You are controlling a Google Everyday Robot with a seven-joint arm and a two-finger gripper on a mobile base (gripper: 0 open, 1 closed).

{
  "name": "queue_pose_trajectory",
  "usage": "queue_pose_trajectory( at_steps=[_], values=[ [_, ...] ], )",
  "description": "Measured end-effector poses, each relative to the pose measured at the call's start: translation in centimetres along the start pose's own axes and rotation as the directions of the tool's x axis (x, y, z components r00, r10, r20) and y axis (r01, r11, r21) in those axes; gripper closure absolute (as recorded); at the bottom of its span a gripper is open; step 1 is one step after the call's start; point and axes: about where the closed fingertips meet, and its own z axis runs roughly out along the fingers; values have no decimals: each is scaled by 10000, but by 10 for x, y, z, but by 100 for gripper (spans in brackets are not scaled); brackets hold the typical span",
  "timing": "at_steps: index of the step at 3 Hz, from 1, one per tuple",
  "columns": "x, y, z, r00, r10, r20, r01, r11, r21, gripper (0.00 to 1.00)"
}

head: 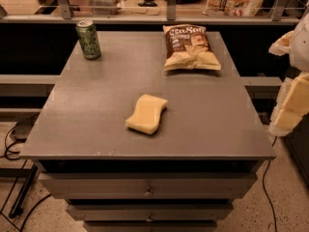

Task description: Pick sponge

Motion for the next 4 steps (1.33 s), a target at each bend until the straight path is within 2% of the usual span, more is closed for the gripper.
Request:
queue_pose_trajectory(
  at_steps=[1,2,3,4],
  values=[
    [0,0,0,10000,0,1,0,10000,2,0],
    [-9,0,2,9974,-216,689,220,9997,-43,0],
    [-43,3,5,9721,-697,2242,750,9971,-154,0],
    [-110,19,14,9351,-1733,3091,1860,9825,-117,0]
  ],
)
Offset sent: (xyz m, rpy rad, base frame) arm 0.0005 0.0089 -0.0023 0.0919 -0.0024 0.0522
